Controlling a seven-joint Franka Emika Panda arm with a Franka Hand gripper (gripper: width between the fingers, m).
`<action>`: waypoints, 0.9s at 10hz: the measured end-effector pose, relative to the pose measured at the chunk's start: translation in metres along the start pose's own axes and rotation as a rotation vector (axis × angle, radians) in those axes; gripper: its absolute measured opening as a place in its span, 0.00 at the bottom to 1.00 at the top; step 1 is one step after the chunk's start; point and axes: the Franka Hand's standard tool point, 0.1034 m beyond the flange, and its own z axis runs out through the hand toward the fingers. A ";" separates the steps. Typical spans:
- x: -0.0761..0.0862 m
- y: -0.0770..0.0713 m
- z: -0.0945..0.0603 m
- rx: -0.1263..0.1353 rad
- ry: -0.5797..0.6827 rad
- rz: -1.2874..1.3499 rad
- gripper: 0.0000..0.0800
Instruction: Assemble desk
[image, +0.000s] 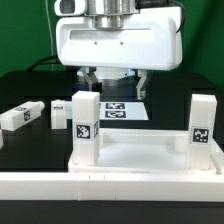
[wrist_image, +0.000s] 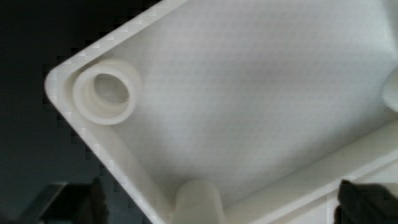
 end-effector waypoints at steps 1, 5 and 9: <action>-0.004 0.004 0.007 -0.007 -0.017 0.046 0.81; -0.012 0.024 0.015 -0.054 -0.330 0.053 0.81; -0.006 0.032 0.018 -0.082 -0.456 0.073 0.81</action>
Offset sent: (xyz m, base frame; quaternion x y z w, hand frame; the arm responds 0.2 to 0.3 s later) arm 0.0000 0.0000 0.0000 0.0000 -0.1296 0.0000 0.9916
